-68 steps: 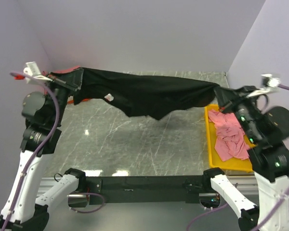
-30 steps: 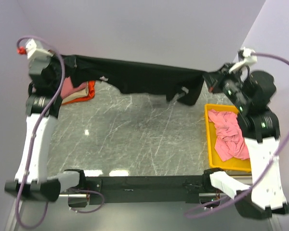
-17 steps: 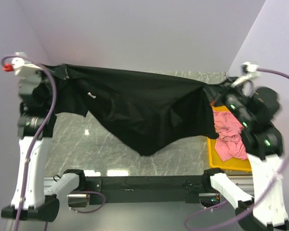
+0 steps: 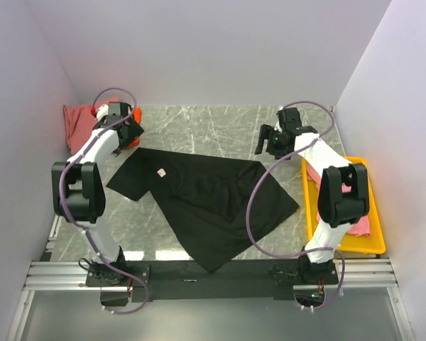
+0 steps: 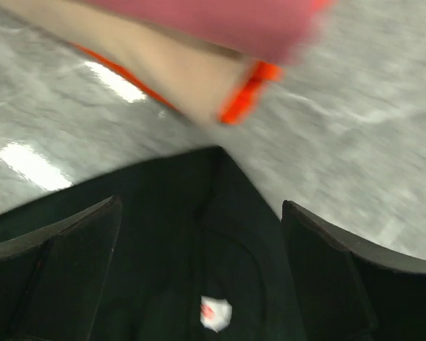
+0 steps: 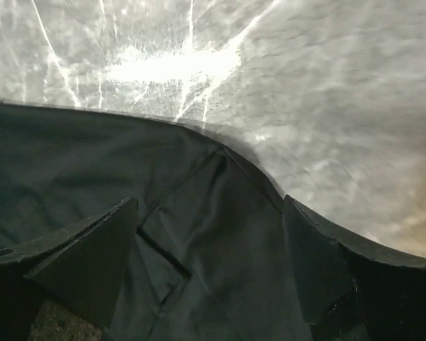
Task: Fold and stack the t-shirts
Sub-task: Flatten the tshirt out
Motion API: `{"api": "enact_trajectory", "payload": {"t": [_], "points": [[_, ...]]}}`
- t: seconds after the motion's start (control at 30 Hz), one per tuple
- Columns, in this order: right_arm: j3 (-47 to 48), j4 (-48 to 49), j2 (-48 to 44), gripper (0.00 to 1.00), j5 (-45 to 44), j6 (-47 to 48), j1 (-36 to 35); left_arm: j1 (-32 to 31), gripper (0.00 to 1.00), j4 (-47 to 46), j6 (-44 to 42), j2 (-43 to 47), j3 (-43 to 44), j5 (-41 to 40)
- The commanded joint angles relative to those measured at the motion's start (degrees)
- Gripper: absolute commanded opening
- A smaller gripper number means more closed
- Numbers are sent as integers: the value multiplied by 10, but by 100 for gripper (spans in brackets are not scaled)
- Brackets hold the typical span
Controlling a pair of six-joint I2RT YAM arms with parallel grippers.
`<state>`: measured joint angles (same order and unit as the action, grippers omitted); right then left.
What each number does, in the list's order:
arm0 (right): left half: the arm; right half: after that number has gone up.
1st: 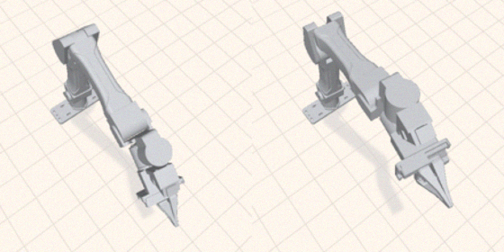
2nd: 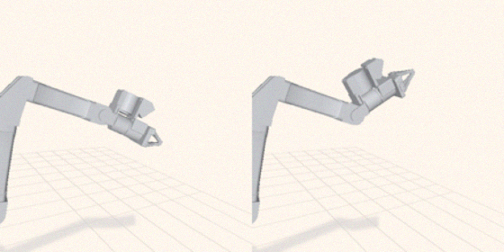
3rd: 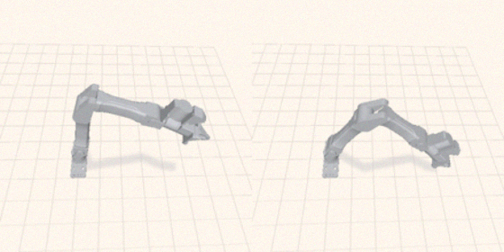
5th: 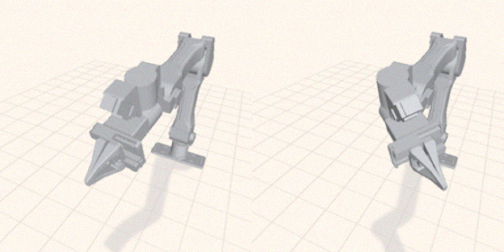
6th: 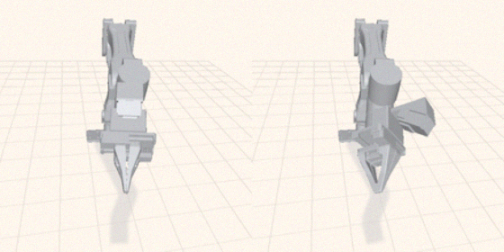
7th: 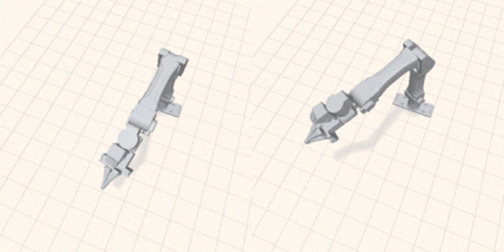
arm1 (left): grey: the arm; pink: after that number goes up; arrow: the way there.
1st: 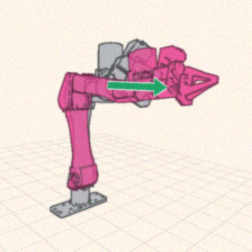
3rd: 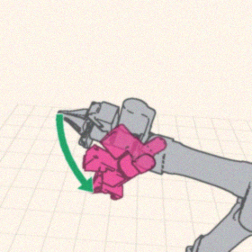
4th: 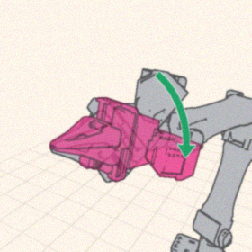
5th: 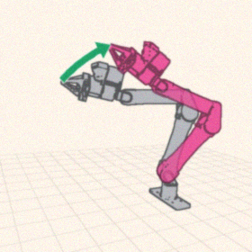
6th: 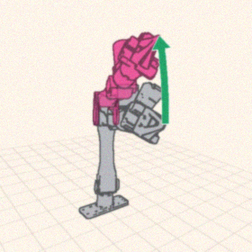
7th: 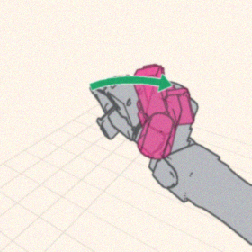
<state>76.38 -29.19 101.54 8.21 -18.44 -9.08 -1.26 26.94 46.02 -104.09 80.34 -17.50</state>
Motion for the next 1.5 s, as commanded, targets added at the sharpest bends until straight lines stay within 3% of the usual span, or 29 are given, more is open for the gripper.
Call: {"api": "enact_trajectory", "payload": {"t": [0.0,0.07,0.2,0.4,0.47,0.6,0.97,1.17,1.23,1.47], "points": [[0,5,-95,89,-52,-12,1,-61,99,-29,-29,104,20,26],[-40,4,-129,89,-73,-26,1,-100,99,-33,-43,126,-11,37],[-104,-9,-212,91,-109,-70,3,-246,99,-48,-65,165,-63,77],[-170,-27,-308,91,-124,-114,24,-428,99,-15,-52,144,-98,120],[-189,-25,-317,91,-120,-115,30,-460,99,-1,-42,130,-103,134],[-212,-13,-329,91,-100,-116,42,-522,88,-14,-32,91,-109,170],[-245,-3,-339,91,-84,-112,63,-557,64,40,-9,-64,-19,135],[-249,-2,-340,91,-83,-109,72,-568,57,97,-8,-88,5,85],[-250,1,-339,91,-84,-109,76,-571,51,107,-8,-86,3,70],[-254,3,-334,91,-70,-110,80,-587,43,112,-14,-86,-15,91]]}}
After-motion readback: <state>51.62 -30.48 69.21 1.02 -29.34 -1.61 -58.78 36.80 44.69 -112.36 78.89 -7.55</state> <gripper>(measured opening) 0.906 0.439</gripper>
